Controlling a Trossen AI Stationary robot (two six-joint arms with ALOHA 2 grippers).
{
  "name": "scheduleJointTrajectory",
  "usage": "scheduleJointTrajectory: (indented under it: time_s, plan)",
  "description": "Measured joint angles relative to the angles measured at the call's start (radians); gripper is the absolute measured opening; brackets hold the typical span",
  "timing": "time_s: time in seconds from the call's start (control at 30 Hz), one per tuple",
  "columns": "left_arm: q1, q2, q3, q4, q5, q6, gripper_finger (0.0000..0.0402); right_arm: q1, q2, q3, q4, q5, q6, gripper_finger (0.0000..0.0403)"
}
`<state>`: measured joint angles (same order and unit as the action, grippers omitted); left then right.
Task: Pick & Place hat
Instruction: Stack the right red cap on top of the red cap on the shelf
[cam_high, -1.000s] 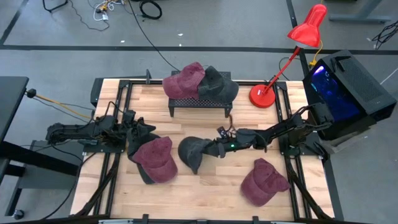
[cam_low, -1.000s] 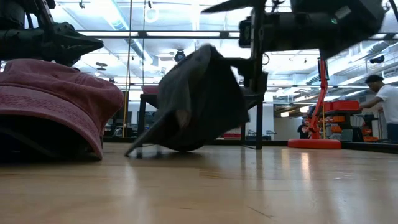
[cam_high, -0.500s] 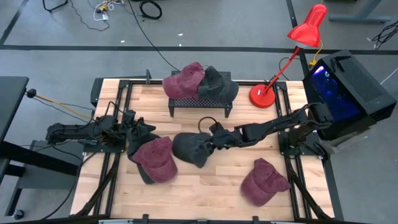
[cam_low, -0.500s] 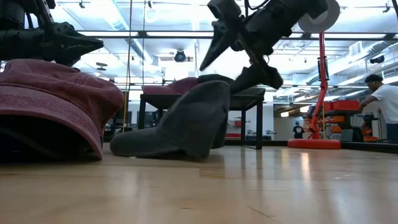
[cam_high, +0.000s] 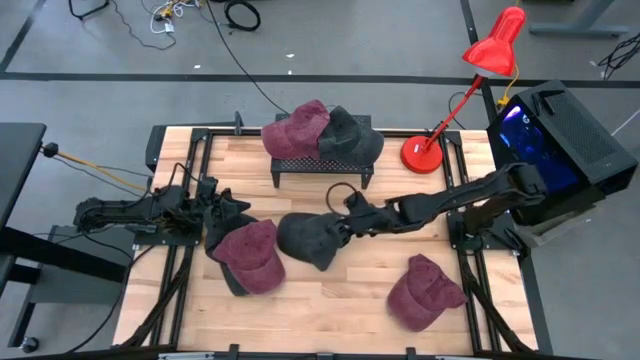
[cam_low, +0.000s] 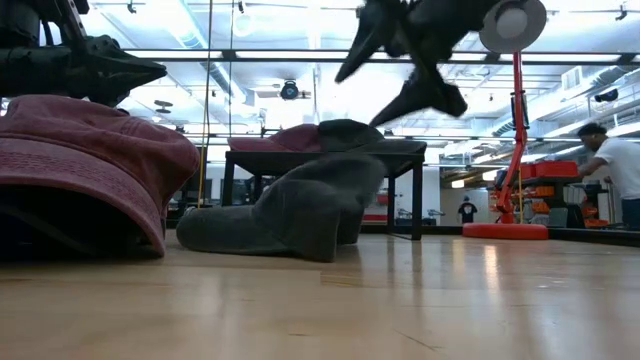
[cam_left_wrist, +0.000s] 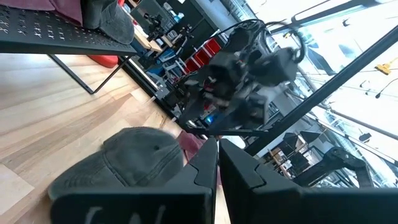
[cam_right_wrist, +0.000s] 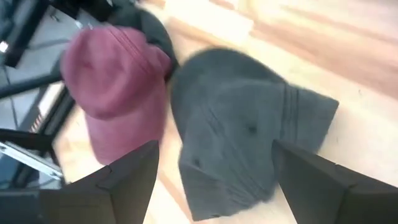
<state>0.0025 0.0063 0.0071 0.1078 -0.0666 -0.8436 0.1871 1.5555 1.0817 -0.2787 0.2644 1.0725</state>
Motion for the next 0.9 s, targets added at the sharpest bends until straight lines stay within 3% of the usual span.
scheduleJointTrajectory:
  time_s: [0.17, 0.47, 0.67, 0.9]
  plan:
    - [0.0, 0.0, 0.003, 0.003, -0.01, 0.002, 0.0021, -0.004, -0.099, 0.0, -0.024, 0.069, -0.06, 0.0311]
    - [0.0, 0.037, 0.138, -0.012, -0.043, 0.12, 0.0021, -0.01, -0.223, 0.0, -0.144, 0.058, -0.122, 0.0311]
    - [0.0, 0.198, 0.24, -0.069, -0.033, 0.13, 0.0021, -0.009, -0.254, 0.0, -0.258, 0.011, -0.091, 0.0311]
    - [0.0, 0.456, 0.363, -0.069, 0.016, 0.132, 0.002, -0.009, -0.255, 0.0, -0.27, -0.021, -0.082, 0.0311]
